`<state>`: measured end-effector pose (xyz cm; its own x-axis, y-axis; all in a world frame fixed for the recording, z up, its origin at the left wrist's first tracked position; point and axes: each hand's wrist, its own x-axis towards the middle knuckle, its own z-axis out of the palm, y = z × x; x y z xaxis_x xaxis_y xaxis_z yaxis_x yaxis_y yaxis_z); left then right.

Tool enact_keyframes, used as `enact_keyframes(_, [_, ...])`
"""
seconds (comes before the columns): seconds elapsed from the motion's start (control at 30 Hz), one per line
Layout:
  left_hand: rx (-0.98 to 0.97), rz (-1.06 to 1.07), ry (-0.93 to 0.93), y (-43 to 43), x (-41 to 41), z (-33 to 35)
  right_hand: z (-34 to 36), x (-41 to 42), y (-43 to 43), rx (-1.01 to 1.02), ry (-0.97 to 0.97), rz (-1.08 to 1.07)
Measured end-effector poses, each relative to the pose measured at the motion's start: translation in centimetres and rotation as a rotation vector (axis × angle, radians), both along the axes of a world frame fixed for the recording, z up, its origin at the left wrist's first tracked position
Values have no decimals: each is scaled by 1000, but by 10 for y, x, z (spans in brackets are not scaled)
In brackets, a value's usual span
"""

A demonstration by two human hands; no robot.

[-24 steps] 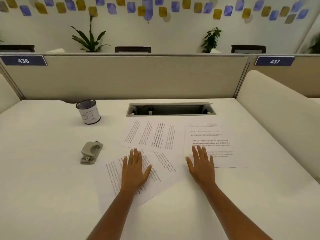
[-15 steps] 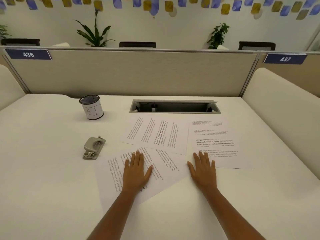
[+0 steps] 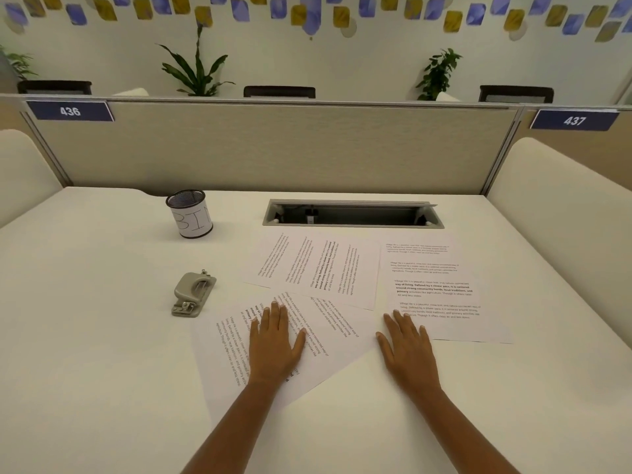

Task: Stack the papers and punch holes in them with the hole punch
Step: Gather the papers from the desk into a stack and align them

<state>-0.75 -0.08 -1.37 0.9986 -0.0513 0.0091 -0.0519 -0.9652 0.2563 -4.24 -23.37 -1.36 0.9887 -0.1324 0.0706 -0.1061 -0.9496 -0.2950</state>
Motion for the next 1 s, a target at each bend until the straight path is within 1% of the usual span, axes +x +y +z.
enact_keyframes(0.13, [43, -6, -20, 10, 14, 19, 1, -10, 0, -23, -27, 18])
enact_keyframes(0.2, [64, 32, -14, 24, 24, 31, 5, -16, 6, -19, -164, 51])
enact_keyframes(0.27, [101, 78, 46, 39, 34, 39, 9, -23, 16, -64, -311, 125])
enact_keyframes(0.33, [109, 125, 145, 49, 40, 44, 13, -31, 29, -81, -292, 197])
enact_keyframes(0.4, [112, 160, 190, 51, 41, 46, 13, -31, 40, -93, -219, 214])
enact_keyframes(0.47, [133, 181, 206, 51, 40, 48, 11, -28, 45, -24, -73, 194])
enact_keyframes(0.5, [128, 193, 227, 51, 39, 49, 8, -26, 44, 15, -37, 196])
enact_keyframes(0.57, [39, 211, 287, 53, 40, 51, 2, -22, 38, 59, -2, 204])
enact_keyframes(0.63, [-150, 206, 364, 56, 43, 56, 0, -19, 33, 71, -7, 220])
enact_keyframes(0.73, [-390, 74, 502, 62, 46, 73, 5, -16, 27, 116, 8, 244])
enact_keyframes(0.83, [-502, -48, 608, 71, 43, 98, 14, -7, 18, 194, -65, 227])
enact_keyframes(0.9, [-547, -87, 610, 80, 44, 114, 20, 3, 13, 186, -84, 208])
enact_keyframes(1.0, [-677, -69, 573, 92, 47, 132, 26, 22, 12, 149, -47, 183])
